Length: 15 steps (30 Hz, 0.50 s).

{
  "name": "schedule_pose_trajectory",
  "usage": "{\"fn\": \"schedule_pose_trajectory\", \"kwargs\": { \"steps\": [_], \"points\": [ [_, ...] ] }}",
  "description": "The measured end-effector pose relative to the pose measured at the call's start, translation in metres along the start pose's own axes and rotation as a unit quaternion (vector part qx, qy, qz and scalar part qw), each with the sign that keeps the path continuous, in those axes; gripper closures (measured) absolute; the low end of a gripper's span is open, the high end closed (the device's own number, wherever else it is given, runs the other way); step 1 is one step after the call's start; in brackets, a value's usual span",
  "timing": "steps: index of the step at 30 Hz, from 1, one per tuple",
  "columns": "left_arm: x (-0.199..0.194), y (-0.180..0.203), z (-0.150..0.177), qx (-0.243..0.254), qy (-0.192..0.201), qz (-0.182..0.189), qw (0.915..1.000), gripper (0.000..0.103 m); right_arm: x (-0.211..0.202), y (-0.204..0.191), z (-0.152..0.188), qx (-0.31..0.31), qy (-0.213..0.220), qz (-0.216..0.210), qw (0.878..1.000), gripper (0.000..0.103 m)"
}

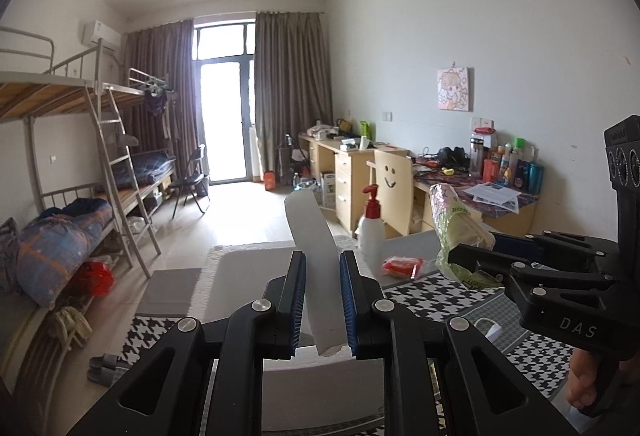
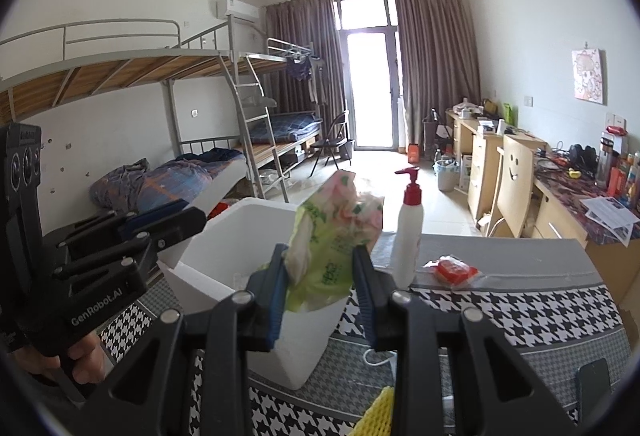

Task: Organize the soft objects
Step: 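Lift foam tube with left tool while right tool carries green bag over foam box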

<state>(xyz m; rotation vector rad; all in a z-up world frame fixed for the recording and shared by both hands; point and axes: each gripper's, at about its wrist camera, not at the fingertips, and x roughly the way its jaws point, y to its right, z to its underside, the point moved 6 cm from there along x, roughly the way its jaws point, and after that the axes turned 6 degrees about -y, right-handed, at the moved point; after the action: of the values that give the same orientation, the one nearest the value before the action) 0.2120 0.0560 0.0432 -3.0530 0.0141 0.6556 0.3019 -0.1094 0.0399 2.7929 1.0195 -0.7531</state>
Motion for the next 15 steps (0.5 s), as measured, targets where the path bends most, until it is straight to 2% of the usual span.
{"fn": "schedule_pose_trajectory", "kwargs": {
  "steps": [15],
  "points": [
    [-0.002, -0.027, 0.002, -0.019, 0.0, -0.027, 0.9995, 0.084, 0.018, -0.02, -0.006, -0.014, -0.008, -0.013, 1.0, 0.067]
  ]
}}
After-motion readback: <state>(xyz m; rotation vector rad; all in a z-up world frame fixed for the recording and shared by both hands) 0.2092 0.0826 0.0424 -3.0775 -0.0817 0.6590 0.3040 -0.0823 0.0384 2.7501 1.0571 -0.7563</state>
